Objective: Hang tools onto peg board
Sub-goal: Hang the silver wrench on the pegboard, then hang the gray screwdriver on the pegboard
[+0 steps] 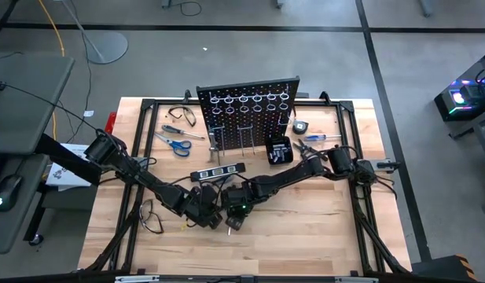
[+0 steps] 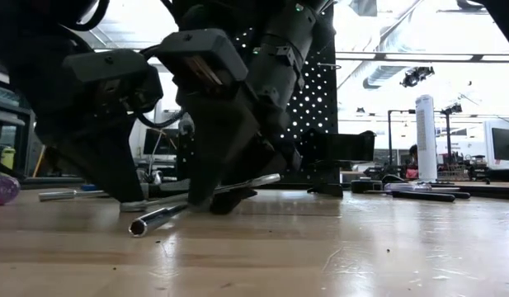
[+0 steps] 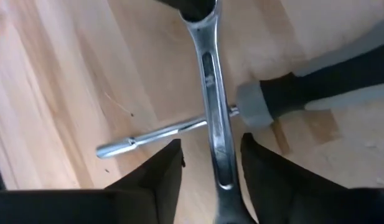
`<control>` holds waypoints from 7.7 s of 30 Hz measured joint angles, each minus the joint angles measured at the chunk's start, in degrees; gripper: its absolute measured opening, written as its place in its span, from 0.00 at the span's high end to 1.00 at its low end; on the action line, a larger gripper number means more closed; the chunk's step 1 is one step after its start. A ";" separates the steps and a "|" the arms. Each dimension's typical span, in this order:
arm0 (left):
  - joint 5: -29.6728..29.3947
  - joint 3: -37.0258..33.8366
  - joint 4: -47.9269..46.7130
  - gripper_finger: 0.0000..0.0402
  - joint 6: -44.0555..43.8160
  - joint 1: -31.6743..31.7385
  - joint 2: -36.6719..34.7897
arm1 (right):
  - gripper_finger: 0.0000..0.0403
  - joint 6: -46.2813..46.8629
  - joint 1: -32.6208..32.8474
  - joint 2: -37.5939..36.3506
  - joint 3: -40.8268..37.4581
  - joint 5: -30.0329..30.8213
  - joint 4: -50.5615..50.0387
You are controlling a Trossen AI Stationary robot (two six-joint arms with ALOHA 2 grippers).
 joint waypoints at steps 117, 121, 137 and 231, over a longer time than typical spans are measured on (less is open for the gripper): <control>1.94 3.96 -34.46 1.00 -15.15 -17.40 -27.30 | 0.44 16.46 16.81 -24.30 2.36 26.10 -47.10; 3.32 3.94 -25.54 1.00 -15.53 -18.82 -21.76 | 0.45 25.86 21.40 -24.30 2.26 24.58 -50.22; 6.60 3.90 -9.98 1.00 -15.52 -19.59 -13.27 | 0.63 62.50 36.34 -24.50 -21.81 2.64 -15.62; 12.67 -11.93 13.15 1.00 35.09 25.76 -39.06 | 0.63 45.03 26.68 -24.57 -22.67 10.51 -21.15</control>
